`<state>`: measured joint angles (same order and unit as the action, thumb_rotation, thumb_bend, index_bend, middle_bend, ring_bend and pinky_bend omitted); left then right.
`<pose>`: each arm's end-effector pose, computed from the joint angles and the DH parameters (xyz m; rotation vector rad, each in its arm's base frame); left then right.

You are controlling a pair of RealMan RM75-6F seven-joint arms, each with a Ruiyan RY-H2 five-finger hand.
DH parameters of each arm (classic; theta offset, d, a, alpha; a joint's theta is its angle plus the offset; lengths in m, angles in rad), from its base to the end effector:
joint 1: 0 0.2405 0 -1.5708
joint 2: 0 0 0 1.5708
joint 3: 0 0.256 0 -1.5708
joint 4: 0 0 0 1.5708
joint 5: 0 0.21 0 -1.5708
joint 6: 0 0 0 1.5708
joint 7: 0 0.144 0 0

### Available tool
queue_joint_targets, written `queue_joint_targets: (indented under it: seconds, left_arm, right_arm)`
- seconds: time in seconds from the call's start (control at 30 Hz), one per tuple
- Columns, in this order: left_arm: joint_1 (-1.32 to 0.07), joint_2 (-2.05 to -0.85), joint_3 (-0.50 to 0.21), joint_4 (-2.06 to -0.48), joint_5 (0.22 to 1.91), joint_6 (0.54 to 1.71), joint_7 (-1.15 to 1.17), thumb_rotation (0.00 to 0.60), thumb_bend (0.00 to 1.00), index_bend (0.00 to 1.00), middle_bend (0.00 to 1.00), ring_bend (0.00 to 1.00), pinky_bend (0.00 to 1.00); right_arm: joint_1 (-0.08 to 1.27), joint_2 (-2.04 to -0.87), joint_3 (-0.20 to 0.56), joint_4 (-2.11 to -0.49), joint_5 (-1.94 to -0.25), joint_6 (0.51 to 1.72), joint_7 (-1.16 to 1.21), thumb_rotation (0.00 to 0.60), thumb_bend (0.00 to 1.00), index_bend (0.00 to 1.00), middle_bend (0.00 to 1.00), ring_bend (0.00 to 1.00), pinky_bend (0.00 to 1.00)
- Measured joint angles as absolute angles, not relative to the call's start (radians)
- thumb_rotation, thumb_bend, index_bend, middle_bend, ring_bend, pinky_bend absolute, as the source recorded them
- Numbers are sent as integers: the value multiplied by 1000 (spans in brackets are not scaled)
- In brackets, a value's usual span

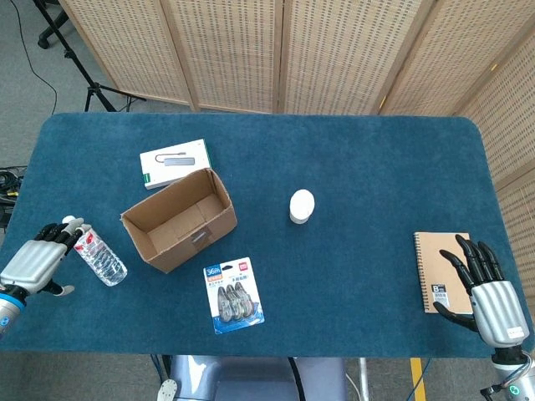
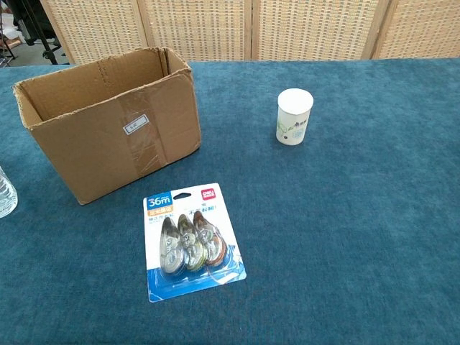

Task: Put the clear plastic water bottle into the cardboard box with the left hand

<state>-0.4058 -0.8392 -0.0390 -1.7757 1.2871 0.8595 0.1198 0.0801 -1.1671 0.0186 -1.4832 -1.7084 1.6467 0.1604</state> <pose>-0.2910 0.2518 0.1673 -1.7665 -1.0450 -0.4545 -0.2982 -0.1703 0.1587 1.4708 -0.8014 1.1555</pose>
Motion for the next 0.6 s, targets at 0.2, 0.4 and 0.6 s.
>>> queue_joint_targets:
  seconds: [0.2,0.4,0.6]
  left_arm:
    - [-461,-841,-41,-1717,1204,766,125,600,0,0,0,0,0]
    - [-503,-888,-40,-1649,1175,706,134,600,0,0,0,0,0]
    - [-532,-967,-40,-1579,1140,698,169,600,0,0,0,0,0]
  right_arm:
    - [80,-1168,20,-1483,-1706,1647,162,600,144,147,0,0,0]
    - [81,-1169,20,-1483,-1706,1644,158,600,141,147,0,0,0]
    - [81,-1169,22,-1481,-1704,1646,161,600,143,147,0,0,0]
